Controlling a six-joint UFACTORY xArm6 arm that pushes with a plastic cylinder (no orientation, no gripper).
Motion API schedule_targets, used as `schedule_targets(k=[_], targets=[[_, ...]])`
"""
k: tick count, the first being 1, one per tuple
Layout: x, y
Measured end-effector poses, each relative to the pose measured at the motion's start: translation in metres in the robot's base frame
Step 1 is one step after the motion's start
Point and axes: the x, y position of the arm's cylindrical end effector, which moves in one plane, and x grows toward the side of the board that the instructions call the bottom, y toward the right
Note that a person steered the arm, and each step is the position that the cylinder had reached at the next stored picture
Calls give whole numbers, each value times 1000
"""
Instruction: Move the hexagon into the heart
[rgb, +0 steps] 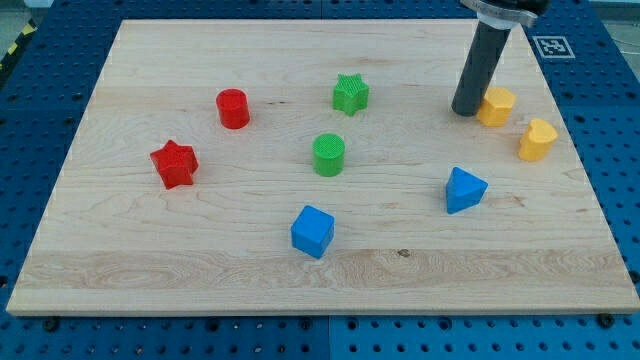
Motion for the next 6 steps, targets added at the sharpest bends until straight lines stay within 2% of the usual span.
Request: schedule_targets(k=[1,2,6], targets=[[0,-2],[-19,-4],[-16,22]])
